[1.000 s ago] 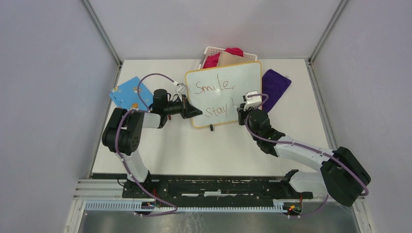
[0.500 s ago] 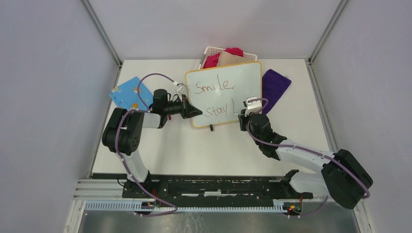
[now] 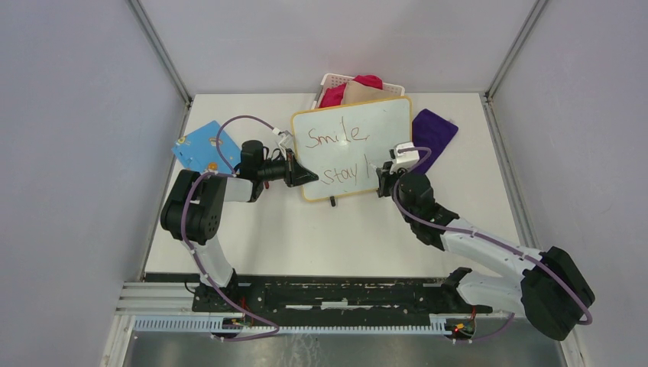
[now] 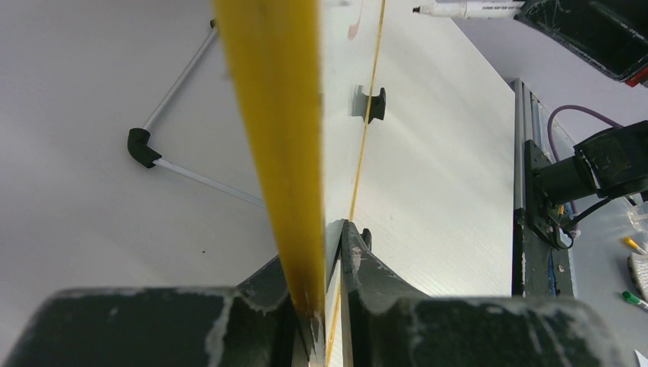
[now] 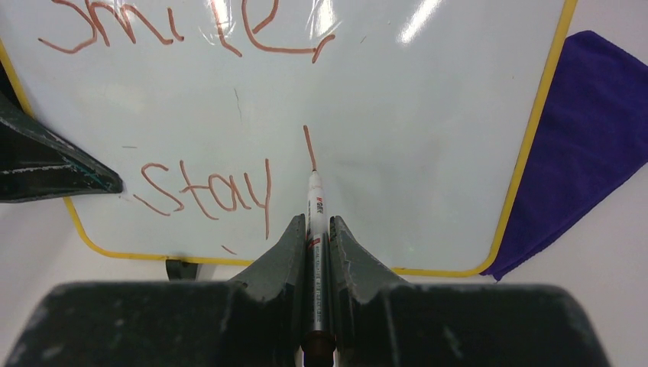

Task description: Write a sentence on the whiteboard

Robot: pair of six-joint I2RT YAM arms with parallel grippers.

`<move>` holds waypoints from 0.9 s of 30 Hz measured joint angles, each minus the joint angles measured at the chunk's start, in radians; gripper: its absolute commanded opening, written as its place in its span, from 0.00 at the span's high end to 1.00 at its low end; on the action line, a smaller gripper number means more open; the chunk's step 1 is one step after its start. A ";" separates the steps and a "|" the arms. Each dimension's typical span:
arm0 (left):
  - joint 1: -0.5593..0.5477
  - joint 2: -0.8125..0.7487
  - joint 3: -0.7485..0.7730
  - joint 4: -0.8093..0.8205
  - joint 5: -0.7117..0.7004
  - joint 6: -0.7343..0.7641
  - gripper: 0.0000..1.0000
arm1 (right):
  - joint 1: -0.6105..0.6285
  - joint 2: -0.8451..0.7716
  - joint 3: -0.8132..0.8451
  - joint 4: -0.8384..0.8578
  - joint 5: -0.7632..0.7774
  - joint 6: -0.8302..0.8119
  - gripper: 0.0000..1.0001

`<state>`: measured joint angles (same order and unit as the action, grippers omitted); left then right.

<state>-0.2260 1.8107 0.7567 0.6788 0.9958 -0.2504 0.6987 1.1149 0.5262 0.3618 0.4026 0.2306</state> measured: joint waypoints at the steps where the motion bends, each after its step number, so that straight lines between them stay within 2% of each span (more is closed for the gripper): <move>1: 0.000 0.000 0.000 0.000 0.000 0.000 0.98 | 0.000 0.003 0.011 -0.002 0.004 0.000 1.00; 27: 0.000 0.000 0.000 0.000 0.000 0.000 0.98 | -0.013 0.112 0.061 -0.035 0.027 0.000 1.00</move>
<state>-0.2260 1.8107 0.7567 0.6788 0.9955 -0.2504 0.6853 1.2270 0.5877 0.3267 0.4301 0.2302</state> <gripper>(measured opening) 0.215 0.176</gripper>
